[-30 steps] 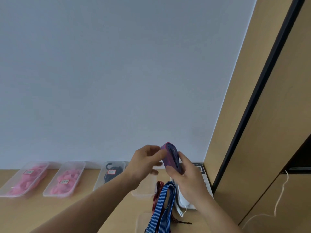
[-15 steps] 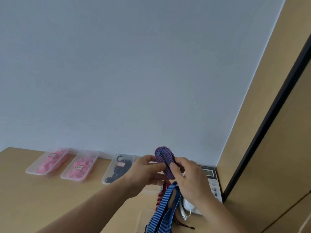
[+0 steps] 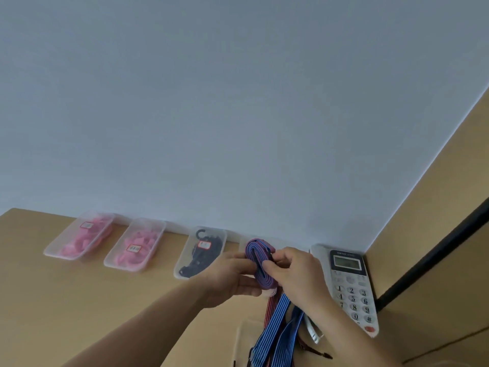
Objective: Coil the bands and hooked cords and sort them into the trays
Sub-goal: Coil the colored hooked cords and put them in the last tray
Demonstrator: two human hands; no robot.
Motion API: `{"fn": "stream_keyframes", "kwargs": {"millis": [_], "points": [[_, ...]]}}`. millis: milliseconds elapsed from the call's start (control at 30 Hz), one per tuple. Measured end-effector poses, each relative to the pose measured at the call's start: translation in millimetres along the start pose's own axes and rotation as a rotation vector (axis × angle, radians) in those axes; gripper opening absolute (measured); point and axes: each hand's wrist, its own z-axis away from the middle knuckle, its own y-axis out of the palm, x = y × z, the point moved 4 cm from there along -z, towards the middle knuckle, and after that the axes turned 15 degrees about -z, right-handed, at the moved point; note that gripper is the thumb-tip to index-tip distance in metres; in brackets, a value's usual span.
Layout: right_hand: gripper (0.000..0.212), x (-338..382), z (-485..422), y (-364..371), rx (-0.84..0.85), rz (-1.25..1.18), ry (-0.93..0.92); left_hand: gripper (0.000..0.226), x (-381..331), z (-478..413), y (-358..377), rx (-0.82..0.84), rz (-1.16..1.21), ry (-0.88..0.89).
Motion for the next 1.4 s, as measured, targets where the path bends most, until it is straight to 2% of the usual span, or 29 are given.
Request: {"fn": "stream_keyframes", "kwargs": {"millis": [67,200,367,467,633,767,900,1000,1067,1267,1400], "points": [[0.008,-6,-12,14,-0.044,0.049,0.052,0.033,5,-15,-19,-0.051,-0.16,-0.043],[0.014,-21,-39,44,-0.081,0.226,0.113,0.049,25,-47,-64,-0.309,-0.571,-0.157],[0.029,-51,-75,79,-0.064,0.317,0.241,0.041,43,-85,-77,-0.251,-0.797,-0.185],[0.034,-64,-91,93,-0.068,0.42,0.281,0.029,47,-98,-82,-0.211,-0.825,-0.18],[0.022,-73,-101,115,-0.105,0.498,0.269,0.007,48,-107,-88,-0.162,-0.834,-0.167],[0.021,-84,-92,131,-0.069,0.467,0.238,0.018,48,-112,-86,-0.169,-0.871,-0.153],[0.021,-95,-83,133,-0.03,0.429,0.178,0.006,47,-112,-87,-0.149,-0.887,-0.159],[0.019,-99,-80,128,0.003,0.374,0.126,0.018,42,-110,-88,-0.121,-0.873,-0.153],[0.019,-100,-80,124,0.017,0.368,0.104,0.014,41,-110,-88,-0.106,-0.873,-0.156],[0.016,-97,-84,127,-0.13,0.324,0.109,0.013,40,-109,-87,-0.097,-0.86,-0.171],[0.008,-91,-84,127,-0.236,0.469,0.082,0.013,40,-109,-86,-0.091,-0.873,-0.168]]}}
